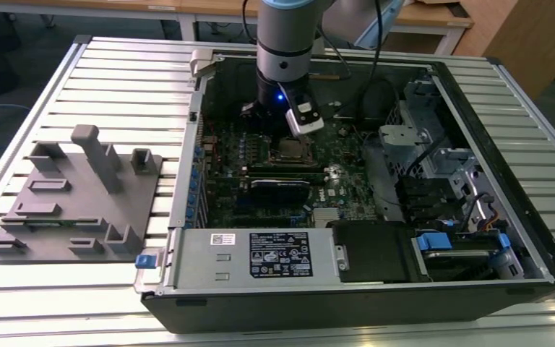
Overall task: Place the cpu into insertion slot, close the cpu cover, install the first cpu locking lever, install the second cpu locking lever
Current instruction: 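Close the cpu cover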
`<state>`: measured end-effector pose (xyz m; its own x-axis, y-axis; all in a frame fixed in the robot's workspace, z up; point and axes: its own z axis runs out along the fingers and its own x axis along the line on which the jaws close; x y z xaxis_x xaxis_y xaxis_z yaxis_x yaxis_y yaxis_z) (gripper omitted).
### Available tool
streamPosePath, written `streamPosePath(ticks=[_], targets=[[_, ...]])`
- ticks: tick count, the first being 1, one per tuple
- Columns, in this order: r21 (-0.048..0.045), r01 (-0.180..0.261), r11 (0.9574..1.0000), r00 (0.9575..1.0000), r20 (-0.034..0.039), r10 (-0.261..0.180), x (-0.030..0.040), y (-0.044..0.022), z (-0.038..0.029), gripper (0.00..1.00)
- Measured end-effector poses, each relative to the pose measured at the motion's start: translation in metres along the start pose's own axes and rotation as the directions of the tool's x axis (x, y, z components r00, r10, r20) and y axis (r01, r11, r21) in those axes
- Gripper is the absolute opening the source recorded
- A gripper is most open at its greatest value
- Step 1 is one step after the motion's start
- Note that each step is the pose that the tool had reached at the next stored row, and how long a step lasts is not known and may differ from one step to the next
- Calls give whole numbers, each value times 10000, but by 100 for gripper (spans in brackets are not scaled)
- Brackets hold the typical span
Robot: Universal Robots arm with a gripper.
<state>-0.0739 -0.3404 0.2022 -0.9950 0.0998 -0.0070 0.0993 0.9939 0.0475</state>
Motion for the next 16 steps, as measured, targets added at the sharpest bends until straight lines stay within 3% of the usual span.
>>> streamPosePath(ticks=[4,16], targets=[[2,0,10000,10000,-1,0,0,0,-23,10],[2,0,10000,10000,-1,0,-1,9,-203,10]])
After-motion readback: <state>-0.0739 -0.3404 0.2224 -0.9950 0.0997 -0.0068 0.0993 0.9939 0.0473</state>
